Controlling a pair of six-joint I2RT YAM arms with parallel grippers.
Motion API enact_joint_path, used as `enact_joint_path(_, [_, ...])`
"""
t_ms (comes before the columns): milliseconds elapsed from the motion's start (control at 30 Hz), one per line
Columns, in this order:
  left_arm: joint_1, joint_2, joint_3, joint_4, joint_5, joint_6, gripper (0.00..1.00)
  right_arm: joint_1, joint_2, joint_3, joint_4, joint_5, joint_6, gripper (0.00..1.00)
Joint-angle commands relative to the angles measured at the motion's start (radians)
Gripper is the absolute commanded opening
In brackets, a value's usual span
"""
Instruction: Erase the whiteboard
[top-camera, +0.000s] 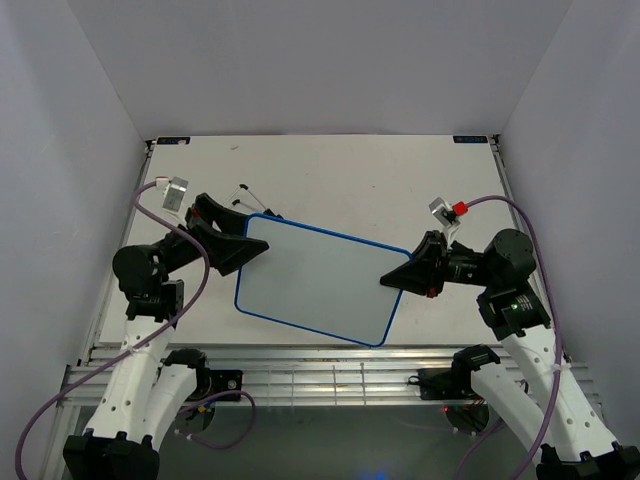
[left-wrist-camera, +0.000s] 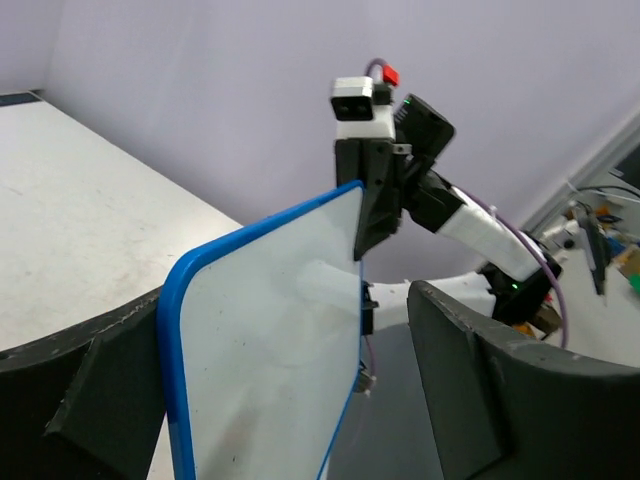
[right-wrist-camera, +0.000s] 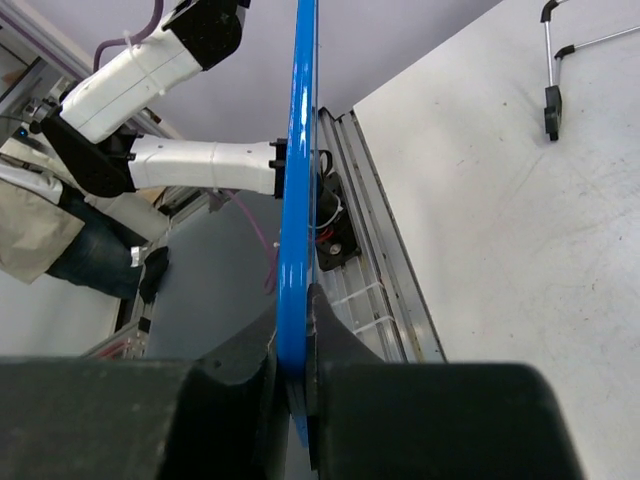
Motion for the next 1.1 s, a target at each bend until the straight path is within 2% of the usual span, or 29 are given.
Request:
enact_joint_path(0, [-0.003, 0.011, 0.060, -0.228, -0.101, 0.160, 0.98, -0.005, -0.006, 0.072, 0.084, 0.071, 0.049, 0.08])
enact_joint_path(167, [-0.001, 0.025, 0.038, -0.241, -0.081, 0.206, 0.98, -0.005, -0.009, 0.081, 0.084, 0.075, 0.061, 0.08])
enact_joint_path(267, [-0.003, 0.022, 0.019, -0.220, -0.015, 0.220, 0.86, -0.005, -0.003, 0.096, 0.084, 0.069, 0.061, 0.08])
enact_joint_path(300, [-0.001, 0.008, 0.005, -0.198, 0.006, 0.216, 0.76, -0.005, 0.002, 0.105, 0.083, 0.065, 0.060, 0.08])
enact_joint_path(367, [-0.003, -0.013, -0.009, -0.148, 0.044, 0.203, 0.67, -0.005, 0.015, 0.115, 0.084, 0.051, 0.058, 0.08])
enact_joint_path(400, [-0.003, -0.023, -0.012, -0.140, 0.051, 0.199, 0.58, -0.005, 0.021, 0.121, 0.084, 0.045, 0.057, 0.08])
enact_joint_path(467, [-0.003, -0.044, -0.017, -0.109, 0.081, 0.191, 0.49, -0.005, 0.037, 0.128, 0.084, 0.025, 0.042, 0.08])
enact_joint_path(500, [-0.003, -0.049, -0.018, -0.094, 0.090, 0.170, 0.40, -0.007, 0.041, 0.131, 0.083, 0.014, 0.038, 0.08])
enact_joint_path(533, [-0.001, -0.055, -0.024, -0.078, 0.100, 0.159, 0.26, -0.007, 0.048, 0.138, 0.084, 0.005, 0.035, 0.08])
enact_joint_path(600, [-0.003, -0.060, -0.032, -0.032, 0.118, 0.139, 0.15, -0.008, 0.067, 0.141, 0.083, -0.023, 0.025, 0.08])
enact_joint_path(633, [-0.001, -0.060, -0.037, -0.008, 0.124, 0.105, 0.02, -0.011, 0.080, 0.147, 0.081, -0.027, 0.022, 0.08])
enact_joint_path(767, [-0.001, -0.061, -0.090, 0.179, 0.143, -0.005, 0.00, -0.034, 0.118, 0.173, 0.078, -0.063, 0.003, 0.08])
enact_joint_path(833, [-0.003, -0.064, -0.095, 0.183, 0.131, -0.016, 0.00, -0.059, 0.141, 0.182, 0.076, -0.076, -0.008, 0.08])
enact_joint_path(933, [-0.001, -0.086, -0.101, 0.123, 0.068, 0.014, 0.00, -0.098, 0.161, 0.193, 0.072, -0.095, -0.029, 0.12])
enact_joint_path(967, [-0.001, -0.095, -0.098, 0.039, 0.045, 0.062, 0.00, -0.111, 0.164, 0.193, 0.072, -0.095, -0.032, 0.21])
enact_joint_path(1000, [-0.003, -0.118, -0.097, 0.005, 0.020, 0.083, 0.00, -0.120, 0.167, 0.188, 0.067, -0.087, -0.035, 0.25])
enact_joint_path(1067, [-0.003, -0.148, -0.103, -0.057, -0.055, 0.128, 0.00, -0.143, 0.181, 0.187, 0.018, -0.043, -0.069, 0.27])
